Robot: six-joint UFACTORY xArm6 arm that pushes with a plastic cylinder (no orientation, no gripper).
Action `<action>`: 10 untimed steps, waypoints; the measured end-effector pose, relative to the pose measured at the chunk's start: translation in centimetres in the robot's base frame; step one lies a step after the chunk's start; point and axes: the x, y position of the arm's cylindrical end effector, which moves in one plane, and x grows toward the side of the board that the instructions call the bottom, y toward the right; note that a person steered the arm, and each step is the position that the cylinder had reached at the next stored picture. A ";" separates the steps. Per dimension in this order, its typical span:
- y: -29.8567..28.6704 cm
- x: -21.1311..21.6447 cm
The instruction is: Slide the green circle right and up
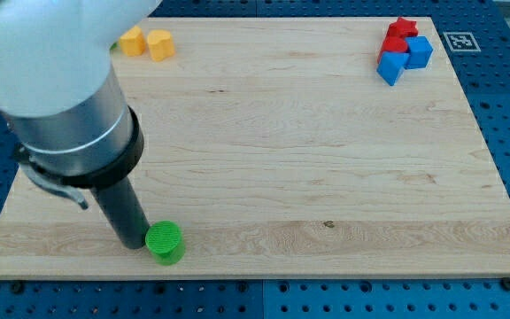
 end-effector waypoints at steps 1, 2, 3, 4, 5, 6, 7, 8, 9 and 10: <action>-1.5 0.6; -0.5 1.0; 2.7 1.0; 4.8 2.2; 5.9 2.3; 6.1 2.7; 7.9 2.1; 10.6 1.6; 12.0 0.6; 13.9 0.5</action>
